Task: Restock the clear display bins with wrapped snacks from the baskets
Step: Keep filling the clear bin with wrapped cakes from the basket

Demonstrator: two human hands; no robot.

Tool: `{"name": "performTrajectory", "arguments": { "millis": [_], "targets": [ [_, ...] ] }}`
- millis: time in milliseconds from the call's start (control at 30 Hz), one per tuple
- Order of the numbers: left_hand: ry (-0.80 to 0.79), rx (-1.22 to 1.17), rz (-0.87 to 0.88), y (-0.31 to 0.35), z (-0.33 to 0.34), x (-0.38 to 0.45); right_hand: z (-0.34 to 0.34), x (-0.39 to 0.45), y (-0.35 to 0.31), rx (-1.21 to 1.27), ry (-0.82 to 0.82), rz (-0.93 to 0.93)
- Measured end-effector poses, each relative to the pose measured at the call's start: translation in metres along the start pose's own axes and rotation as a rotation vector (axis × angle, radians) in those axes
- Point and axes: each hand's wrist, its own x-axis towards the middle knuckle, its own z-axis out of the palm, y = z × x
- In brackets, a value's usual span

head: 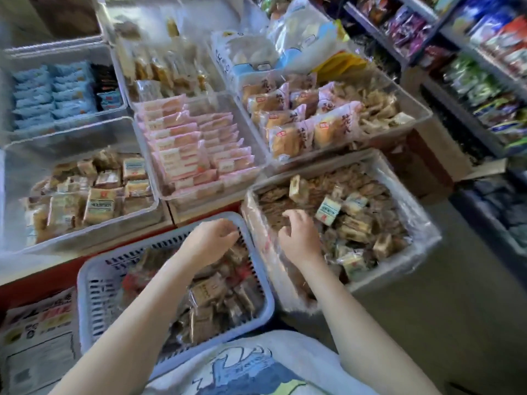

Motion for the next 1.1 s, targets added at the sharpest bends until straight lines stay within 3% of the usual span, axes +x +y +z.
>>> {"name": "performTrajectory", "arguments": {
  "millis": [133,233,433,600,800,967,1100],
  "targets": [
    [-0.096,0.013,0.032,0.058,0.036,0.028,-0.04,0.022,0.081,-0.035,0.062,0.199],
    [-0.1,0.028,0.014,0.088,0.057,0.047,-0.065,0.057,0.12,-0.086,0.061,0.193],
    [-0.037,-0.058,-0.042,0.122,0.085,0.062,-0.066,0.094,0.138,-0.276,-0.184,0.067],
    [0.003,-0.091,-0.065,0.122,0.083,0.061,-0.048,0.079,0.141,-0.177,-0.183,0.126],
    [0.11,-0.287,-0.09,0.099,0.072,0.056,-0.081,0.076,0.091,0.29,-0.07,0.137],
    [0.193,-0.91,-0.072,0.076,0.046,0.044,-0.103,0.066,0.013,0.539,-0.345,-0.065],
    [0.286,-1.018,-0.035,0.033,0.009,0.021,-0.074,0.048,-0.051,0.545,-0.436,-0.134]
  ]
}}
